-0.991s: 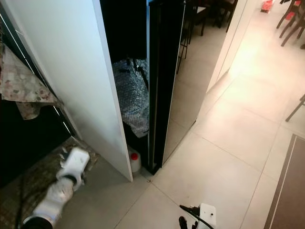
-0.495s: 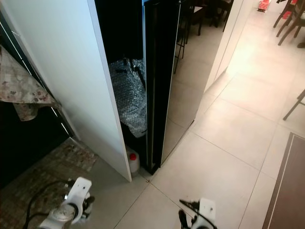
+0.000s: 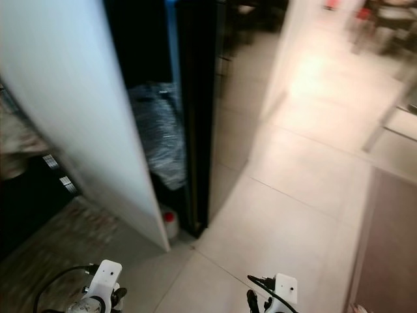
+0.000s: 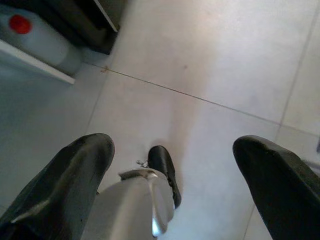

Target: Restocking fridge

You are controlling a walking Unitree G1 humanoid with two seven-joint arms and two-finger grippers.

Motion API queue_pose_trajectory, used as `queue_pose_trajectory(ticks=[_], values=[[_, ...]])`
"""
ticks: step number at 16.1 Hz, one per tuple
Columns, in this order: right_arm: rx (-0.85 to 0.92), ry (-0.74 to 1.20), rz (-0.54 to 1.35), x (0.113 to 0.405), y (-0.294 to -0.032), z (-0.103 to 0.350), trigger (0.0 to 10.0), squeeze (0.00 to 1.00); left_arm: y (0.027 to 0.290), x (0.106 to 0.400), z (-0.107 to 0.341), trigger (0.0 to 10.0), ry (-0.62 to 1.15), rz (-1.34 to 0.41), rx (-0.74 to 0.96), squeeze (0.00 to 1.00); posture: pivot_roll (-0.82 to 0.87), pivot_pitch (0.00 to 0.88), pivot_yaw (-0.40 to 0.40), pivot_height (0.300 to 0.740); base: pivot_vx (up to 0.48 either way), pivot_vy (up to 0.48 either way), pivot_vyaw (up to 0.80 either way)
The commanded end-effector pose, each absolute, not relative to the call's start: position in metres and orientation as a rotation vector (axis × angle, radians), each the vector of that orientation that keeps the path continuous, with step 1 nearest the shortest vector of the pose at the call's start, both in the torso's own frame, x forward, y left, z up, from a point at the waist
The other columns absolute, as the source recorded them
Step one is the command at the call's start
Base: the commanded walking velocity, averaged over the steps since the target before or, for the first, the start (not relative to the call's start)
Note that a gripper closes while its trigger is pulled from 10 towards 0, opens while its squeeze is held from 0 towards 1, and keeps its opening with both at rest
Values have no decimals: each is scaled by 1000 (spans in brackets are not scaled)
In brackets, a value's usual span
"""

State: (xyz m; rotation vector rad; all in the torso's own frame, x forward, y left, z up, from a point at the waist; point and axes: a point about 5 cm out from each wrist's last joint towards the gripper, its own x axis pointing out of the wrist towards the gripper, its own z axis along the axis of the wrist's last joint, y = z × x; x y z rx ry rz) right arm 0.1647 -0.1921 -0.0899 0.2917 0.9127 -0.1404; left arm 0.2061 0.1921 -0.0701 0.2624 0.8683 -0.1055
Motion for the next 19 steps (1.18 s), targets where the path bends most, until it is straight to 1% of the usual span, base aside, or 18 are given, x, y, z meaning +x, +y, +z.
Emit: queue_pose_trajectory(ticks=[1, 4, 10, 15, 18, 19], values=[[286, 935, -143, 160, -192, -92, 10000, 0, 194, 204, -71, 10000, 874, -90, 267, 0, -119, 61, -13, 740, 0, 0, -800], [287, 939, -144, 159, -192, -93, 10000, 0, 193, 203, -72, 10000, 874, -77, 252, 0, -121, 54, -10, 740, 0, 0, -800], [288, 948, -138, 156, -191, -94, 10000, 0, 191, 192, -78, 10000, 908, -72, 253, 0, -125, 39, -7, 740, 0, 0, -794], [295, 930, -145, 157, -192, -93, 10000, 0, 188, 192, -78, 10000, 904, -73, 238, 0, -125, 34, -9, 740, 0, 0, 0], [291, 928, -144, 158, -193, -93, 10000, 0, 187, 194, -78, 10000, 898, -71, 222, 0, -122, 47, -15, 740, 0, 0, 0], [291, 927, -145, 158, -193, -92, 10000, 0, 187, 195, -77, 10000, 896, -67, 219, 0, -121, 52, -16, 740, 0, 277, 0]])
